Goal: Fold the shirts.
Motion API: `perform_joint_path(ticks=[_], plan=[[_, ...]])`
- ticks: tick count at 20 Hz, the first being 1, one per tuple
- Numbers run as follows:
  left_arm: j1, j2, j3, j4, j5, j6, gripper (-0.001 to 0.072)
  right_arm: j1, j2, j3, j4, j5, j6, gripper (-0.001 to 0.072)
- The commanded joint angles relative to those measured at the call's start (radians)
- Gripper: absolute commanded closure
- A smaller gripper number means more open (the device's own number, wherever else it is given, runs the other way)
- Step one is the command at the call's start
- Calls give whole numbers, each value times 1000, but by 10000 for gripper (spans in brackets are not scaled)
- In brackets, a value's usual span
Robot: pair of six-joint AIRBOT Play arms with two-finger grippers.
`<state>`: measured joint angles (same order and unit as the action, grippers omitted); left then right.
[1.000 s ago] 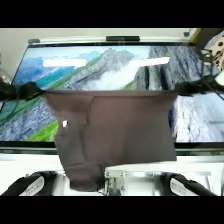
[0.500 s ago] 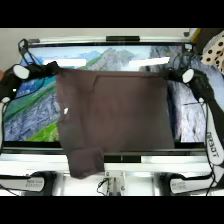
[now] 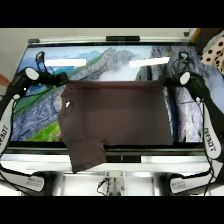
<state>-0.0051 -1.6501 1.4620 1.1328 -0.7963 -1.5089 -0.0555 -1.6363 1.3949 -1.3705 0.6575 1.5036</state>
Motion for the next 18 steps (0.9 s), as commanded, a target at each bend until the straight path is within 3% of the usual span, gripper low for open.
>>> perform_joint_path(ticks=[1,3,8,11,12,13,14,15,17,18], plan=[[27,13,-3,41,-341,38,679,-11,36,0,-81,240,-24,658],[28,-3,-34,45,-457,38,678,-11,16,0,-107,363,-24,659],[11,-16,-149,43,-470,8,678,-11,-57,0,-85,540,-12,658],[13,-16,-152,37,-470,-3,675,-11,-61,0,-84,566,-11,629],[13,-14,-150,23,-473,-7,592,-11,-58,2,-78,570,-11,482],[13,-14,-136,17,-509,-6,371,-11,-52,14,-79,586,-21,283],[18,-14,-111,21,-560,-6,202,-12,-39,34,-98,613,-34,256],[32,-11,-80,23,-622,-6,181,-12,-20,58,-142,650,-43,256],[78,24,-25,24,-770,-30,191,-26,43,96,-260,774,-92,255],[101,63,-29,24,-810,-54,217,-58,79,95,-249,812,-84,256]])
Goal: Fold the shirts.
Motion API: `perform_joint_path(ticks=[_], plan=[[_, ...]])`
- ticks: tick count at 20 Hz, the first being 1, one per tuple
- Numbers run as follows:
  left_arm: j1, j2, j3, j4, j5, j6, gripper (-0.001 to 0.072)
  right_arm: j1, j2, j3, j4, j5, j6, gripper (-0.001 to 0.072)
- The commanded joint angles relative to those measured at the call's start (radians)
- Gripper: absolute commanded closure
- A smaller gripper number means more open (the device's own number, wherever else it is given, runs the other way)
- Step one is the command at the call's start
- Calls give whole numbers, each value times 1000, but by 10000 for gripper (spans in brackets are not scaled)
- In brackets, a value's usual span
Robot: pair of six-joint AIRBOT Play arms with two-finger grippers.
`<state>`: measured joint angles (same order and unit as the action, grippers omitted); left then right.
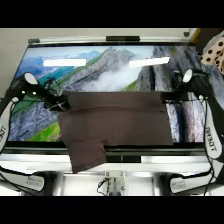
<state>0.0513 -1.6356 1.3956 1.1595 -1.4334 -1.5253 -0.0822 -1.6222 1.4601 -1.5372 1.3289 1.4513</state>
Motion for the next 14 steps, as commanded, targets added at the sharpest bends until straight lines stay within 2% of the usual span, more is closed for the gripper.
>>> perform_joint_path(ticks=[1,4,8,9,14], plan=[[60,97,16,-4,-179,-58,216,-82,99,26,-37,172,-28,256],[67,298,-227,-5,-108,-32,221,-245,197,-44,34,210,-52,256],[68,558,-733,-33,93,-31,221,-411,307,-206,57,193,-80,241],[68,602,-819,-34,126,-21,222,-428,319,-238,73,196,-84,117],[67,673,-982,-35,167,50,222,-426,322,-266,115,264,-82,102]])
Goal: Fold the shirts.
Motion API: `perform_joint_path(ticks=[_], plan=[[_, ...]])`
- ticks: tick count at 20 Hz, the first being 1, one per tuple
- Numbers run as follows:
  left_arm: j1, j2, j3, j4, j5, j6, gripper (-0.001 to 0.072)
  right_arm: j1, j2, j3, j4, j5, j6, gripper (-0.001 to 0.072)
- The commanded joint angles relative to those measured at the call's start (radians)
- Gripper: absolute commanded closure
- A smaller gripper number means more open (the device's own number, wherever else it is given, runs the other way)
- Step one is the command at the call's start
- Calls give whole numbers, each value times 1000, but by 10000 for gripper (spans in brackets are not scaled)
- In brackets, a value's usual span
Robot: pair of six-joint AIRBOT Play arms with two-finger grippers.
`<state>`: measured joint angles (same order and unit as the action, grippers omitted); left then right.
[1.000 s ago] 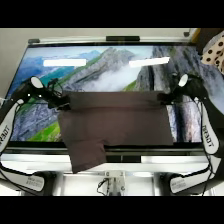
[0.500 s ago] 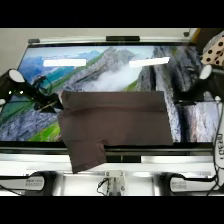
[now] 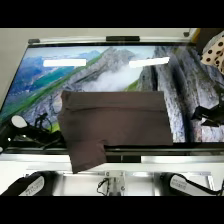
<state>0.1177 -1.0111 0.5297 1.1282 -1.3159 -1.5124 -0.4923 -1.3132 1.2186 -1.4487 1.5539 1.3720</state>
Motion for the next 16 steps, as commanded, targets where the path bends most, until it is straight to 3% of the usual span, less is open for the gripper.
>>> perform_joint_path(ticks=[1,4,9,12,13,16], plan=[[0,49,-133,-24,75,40,223,-17,13,-24,35,41,-3,102],[0,48,-169,-164,154,91,262,-17,13,-24,34,45,-3,102],[0,48,-229,-182,177,91,275,-17,12,-24,34,37,-5,102],[0,49,-230,-241,227,92,663,-18,11,-107,58,50,-40,101],[0,49,-230,-260,235,93,677,-18,11,-170,54,56,-46,57],[0,50,-230,-288,230,134,678,-18,11,-349,57,-57,-48,49]])
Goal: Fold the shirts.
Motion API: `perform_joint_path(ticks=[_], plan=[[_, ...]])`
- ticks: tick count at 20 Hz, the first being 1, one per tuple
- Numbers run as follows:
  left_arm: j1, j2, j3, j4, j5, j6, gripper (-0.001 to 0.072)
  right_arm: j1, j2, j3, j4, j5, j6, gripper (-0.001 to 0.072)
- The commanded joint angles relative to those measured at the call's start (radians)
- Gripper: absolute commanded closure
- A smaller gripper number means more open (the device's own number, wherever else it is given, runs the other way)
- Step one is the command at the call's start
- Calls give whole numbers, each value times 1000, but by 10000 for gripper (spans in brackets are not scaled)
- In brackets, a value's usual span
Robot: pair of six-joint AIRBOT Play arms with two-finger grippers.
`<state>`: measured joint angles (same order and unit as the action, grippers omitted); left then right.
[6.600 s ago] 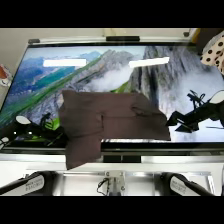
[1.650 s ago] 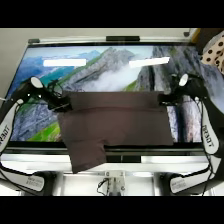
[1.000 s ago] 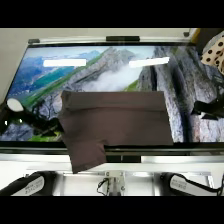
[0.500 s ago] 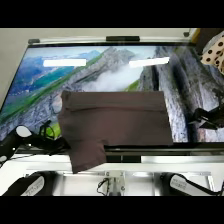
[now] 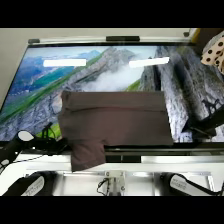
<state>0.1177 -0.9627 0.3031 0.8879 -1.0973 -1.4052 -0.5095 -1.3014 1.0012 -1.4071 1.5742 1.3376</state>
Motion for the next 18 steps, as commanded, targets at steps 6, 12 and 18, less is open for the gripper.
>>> perform_joint_path(ticks=[6,12,18], plan=[[0,3,15,-48,6,52,678,0,-66,-205,143,-207,-50,51],[0,3,100,-51,16,70,678,11,-84,-206,171,-270,-26,51],[1,3,115,-68,18,67,678,163,-80,-229,178,-262,-42,424]])
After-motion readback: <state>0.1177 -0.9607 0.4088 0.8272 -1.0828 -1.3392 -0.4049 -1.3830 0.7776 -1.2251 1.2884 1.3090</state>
